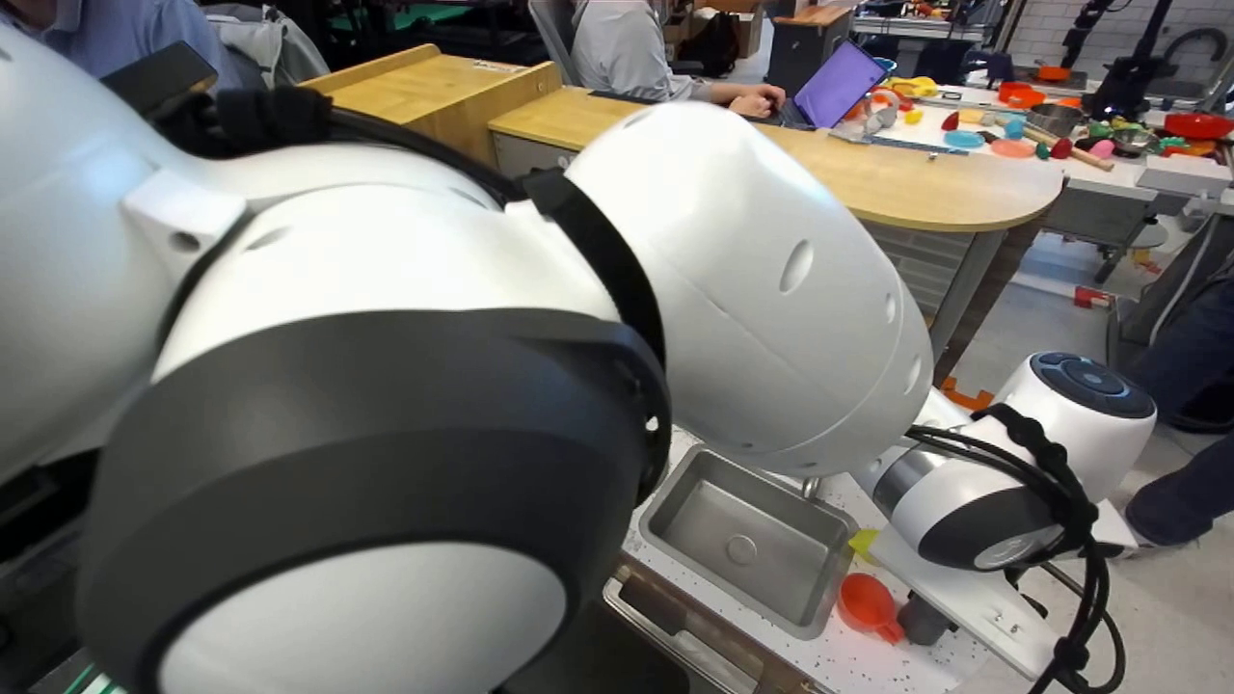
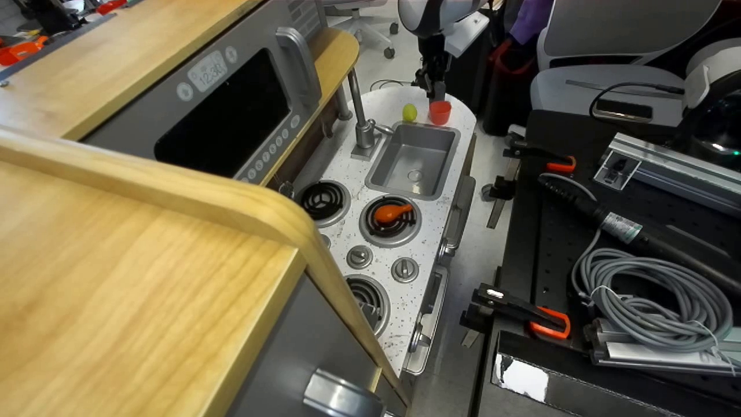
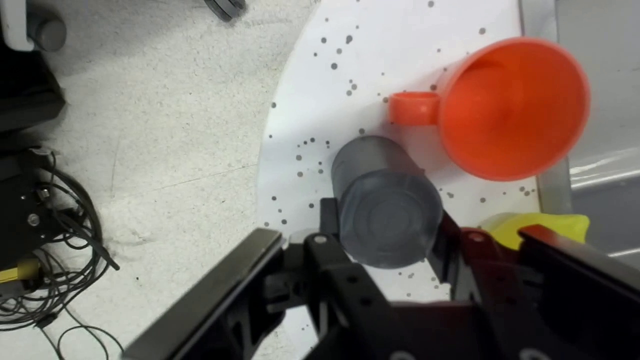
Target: Place the grey object on the right side of the counter inside the orange cup
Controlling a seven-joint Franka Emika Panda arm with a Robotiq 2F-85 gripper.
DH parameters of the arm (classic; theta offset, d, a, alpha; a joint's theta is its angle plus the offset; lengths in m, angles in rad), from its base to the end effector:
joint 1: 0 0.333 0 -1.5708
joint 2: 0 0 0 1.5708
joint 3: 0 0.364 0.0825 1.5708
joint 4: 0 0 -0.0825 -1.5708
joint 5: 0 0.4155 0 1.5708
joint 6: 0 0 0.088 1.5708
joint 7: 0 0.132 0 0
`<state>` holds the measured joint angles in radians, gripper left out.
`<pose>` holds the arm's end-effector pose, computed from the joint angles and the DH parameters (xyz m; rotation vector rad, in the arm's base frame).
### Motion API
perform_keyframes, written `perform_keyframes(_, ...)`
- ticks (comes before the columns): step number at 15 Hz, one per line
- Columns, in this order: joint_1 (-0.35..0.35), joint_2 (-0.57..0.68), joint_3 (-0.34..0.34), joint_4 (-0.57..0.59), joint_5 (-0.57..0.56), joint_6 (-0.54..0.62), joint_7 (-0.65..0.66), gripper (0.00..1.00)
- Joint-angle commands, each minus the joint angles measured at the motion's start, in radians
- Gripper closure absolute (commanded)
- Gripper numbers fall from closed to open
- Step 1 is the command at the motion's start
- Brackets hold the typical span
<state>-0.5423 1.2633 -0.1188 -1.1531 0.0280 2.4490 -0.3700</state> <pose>0.6502 -0.4715 -0.0169 3.0211 -0.3454 -0.0175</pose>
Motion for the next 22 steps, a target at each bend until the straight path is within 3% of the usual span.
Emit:
perform_keyframes(1,0.018,-0.027,-0.037,-0.013,-0.014,0.006,0.038,0.85)
perform_keyframes(8,0.058,-0.19,-0.086,-0.201,-0.015,0.062,0.019,0.88)
perform_keyframes(15,0.069,-0.353,-0.044,-0.396,0.011,0.033,0.004,0.88)
perform_keyframes(22,0.075,-0.371,0.001,-0.49,-0.009,0.051,0.018,0.88)
